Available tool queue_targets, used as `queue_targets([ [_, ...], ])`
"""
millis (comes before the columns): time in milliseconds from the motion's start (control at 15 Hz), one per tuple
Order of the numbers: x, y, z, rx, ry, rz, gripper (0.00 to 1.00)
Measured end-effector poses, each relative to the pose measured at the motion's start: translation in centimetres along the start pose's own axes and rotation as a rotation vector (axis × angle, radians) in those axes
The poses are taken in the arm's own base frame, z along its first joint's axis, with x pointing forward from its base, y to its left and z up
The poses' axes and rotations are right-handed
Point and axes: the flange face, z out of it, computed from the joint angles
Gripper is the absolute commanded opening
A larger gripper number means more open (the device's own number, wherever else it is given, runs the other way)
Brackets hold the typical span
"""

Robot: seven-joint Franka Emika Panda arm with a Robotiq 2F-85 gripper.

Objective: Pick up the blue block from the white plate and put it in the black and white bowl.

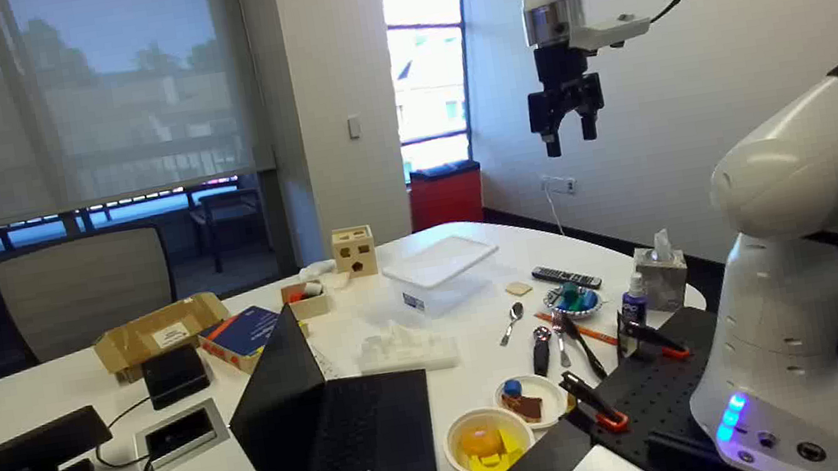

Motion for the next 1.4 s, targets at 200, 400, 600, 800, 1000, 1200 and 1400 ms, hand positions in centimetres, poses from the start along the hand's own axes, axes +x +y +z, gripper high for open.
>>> queue_targets([
  [200, 0.1, -0.2, 0.2, 0.0, 0.002, 0.002, 1.0],
  [400, 1.9, -3.1, 3.5, 0.015, 0.038, 0.066, 1.0],
  [600, 3.9, -7.0, 9.5, 0.056, 0.074, 0.21, 1.0],
  [800, 5.0, -10.2, 16.1, 0.06, 0.032, 0.362, 1.0],
  [1000, 5.5, -12.4, 22.6, 0.056, -0.045, 0.513, 1.0],
  [1200, 6.0, -12.9, 28.5, 0.065, -0.108, 0.642, 1.0],
  [1400, 7.1, -12.2, 34.1, 0.078, -0.137, 0.747, 1.0],
])
